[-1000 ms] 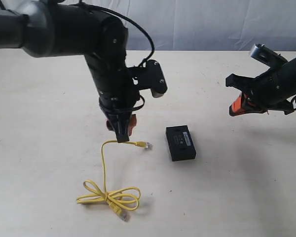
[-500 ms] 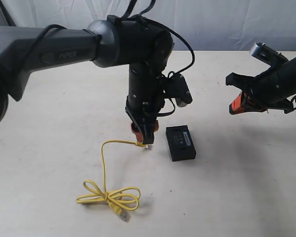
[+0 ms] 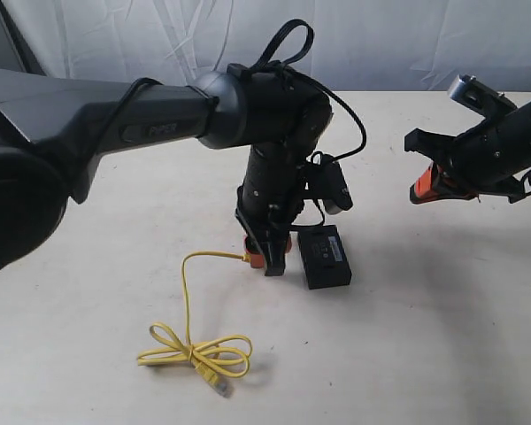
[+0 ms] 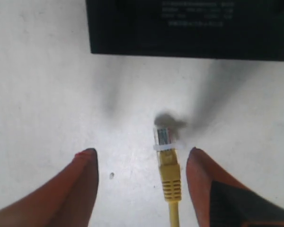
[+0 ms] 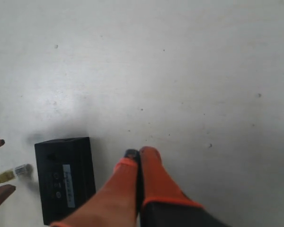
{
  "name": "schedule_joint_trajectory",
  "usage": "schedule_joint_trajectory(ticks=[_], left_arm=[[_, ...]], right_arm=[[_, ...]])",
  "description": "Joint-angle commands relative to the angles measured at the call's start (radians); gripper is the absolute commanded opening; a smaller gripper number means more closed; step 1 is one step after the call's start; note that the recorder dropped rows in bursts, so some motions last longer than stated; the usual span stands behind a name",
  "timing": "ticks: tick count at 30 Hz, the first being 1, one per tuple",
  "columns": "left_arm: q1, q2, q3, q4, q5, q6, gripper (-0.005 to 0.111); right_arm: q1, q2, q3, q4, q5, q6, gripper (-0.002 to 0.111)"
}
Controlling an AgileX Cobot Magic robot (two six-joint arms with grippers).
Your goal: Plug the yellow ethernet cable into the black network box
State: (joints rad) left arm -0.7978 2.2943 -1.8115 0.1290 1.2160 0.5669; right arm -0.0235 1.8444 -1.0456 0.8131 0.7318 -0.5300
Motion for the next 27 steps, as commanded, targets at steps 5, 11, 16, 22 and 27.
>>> schedule_joint_trajectory(ticks=[5, 11, 16, 22, 27], left_arm=[[-0.002, 0.0, -0.009, -0.001, 0.005, -0.037, 0.054], [0.001, -0.069, 0.051, 0.011, 0.005, -0.026, 0.049], [0.022, -0.127, 0.093, 0.016, 0.005, -0.014, 0.049], [0.038, -0.13, 0.116, -0.016, 0.005, 0.029, 0.049], [0.038, -0.1, 0.116, -0.05, 0.005, 0.086, 0.049]], right_arm=[[-0.006, -0.007, 0.002, 0.003, -0.007, -0.018, -0.001], [-0.006, -0.007, 0.002, 0.006, -0.007, -0.018, -0.001], [-0.006, -0.007, 0.002, 0.008, -0.005, -0.02, -0.001], [-0.006, -0.007, 0.002, 0.01, 0.0, -0.02, -0.001], [-0.006, -0.007, 0.002, 0.012, 0.0, -0.02, -0.001]])
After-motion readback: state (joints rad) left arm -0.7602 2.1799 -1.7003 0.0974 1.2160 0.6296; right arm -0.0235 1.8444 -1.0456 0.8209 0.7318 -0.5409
